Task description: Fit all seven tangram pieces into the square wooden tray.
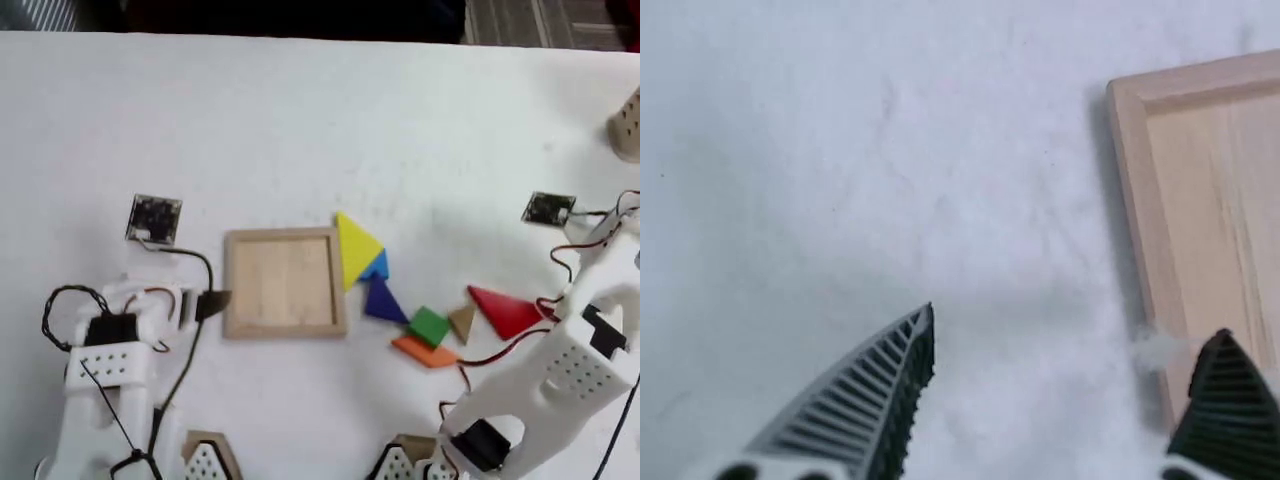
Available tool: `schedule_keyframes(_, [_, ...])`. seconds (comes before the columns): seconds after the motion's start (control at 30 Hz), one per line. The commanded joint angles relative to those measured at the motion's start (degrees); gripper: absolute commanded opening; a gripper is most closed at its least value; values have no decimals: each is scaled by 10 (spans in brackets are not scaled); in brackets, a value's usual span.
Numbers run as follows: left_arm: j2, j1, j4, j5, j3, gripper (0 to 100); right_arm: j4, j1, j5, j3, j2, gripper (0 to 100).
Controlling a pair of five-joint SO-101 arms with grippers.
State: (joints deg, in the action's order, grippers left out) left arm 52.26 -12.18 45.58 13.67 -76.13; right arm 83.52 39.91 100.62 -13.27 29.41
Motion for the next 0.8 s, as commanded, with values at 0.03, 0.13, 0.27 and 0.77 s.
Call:
schedule_keyframes(0.03, [3,7,-1,6,8,389,16,-15,-25,-5,-43,49])
schedule_keyframes(0.13, [3,7,-1,6,8,389,59,-25,-25,-8,-51,70])
schedule_keyframes(0.27, [3,7,-1,6,8,389,138,-43,-11,-4,-87,238])
schedule_keyframes(0.77, [3,8,-1,6,7,390,76,-74,80,248,-179,355])
